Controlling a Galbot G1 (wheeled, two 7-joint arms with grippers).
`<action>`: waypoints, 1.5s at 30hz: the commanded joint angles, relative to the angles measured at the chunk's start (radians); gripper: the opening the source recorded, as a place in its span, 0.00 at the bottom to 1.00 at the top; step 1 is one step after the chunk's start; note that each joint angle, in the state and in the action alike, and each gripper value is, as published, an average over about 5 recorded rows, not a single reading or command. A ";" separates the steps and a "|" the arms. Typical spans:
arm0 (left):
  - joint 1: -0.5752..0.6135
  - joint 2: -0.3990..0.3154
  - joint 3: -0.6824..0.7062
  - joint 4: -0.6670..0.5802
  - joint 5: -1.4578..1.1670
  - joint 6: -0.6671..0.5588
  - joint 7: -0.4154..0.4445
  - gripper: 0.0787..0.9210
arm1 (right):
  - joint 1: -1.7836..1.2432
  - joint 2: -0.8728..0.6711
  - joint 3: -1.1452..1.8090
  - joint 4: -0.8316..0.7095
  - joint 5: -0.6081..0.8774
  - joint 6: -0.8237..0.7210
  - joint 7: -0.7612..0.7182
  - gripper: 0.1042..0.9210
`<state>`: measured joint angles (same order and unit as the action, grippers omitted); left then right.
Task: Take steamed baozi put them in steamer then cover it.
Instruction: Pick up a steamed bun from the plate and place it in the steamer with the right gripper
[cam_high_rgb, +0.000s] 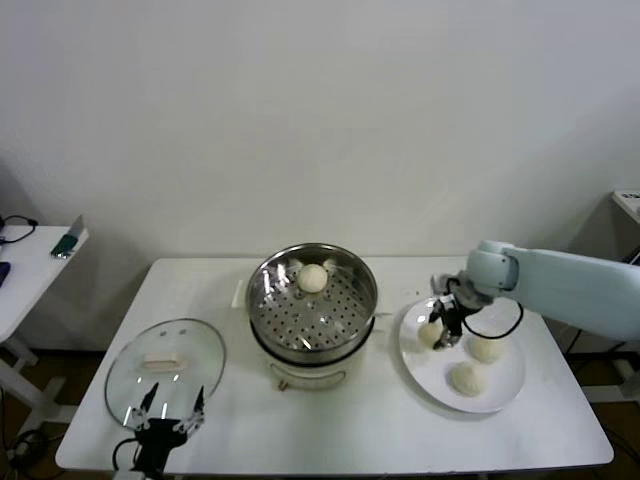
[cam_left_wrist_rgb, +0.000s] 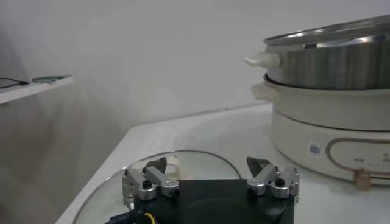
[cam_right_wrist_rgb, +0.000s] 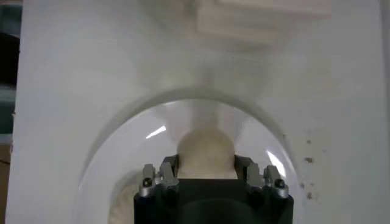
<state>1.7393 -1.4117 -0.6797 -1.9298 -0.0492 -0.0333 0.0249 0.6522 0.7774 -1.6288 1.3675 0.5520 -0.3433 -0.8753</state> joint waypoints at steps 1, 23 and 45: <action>-0.003 0.006 0.003 -0.005 0.002 0.005 0.002 0.88 | 0.430 0.109 -0.118 0.041 0.202 0.028 -0.076 0.62; 0.007 0.009 -0.022 -0.042 -0.012 0.008 0.004 0.88 | 0.181 0.652 0.029 -0.024 0.443 -0.192 0.194 0.62; 0.006 0.007 -0.022 -0.039 -0.010 0.005 0.005 0.88 | -0.023 0.752 0.002 -0.205 0.319 -0.184 0.213 0.63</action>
<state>1.7446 -1.4031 -0.7040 -1.9684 -0.0609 -0.0278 0.0293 0.6875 1.4809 -1.6226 1.2150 0.8962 -0.5221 -0.6731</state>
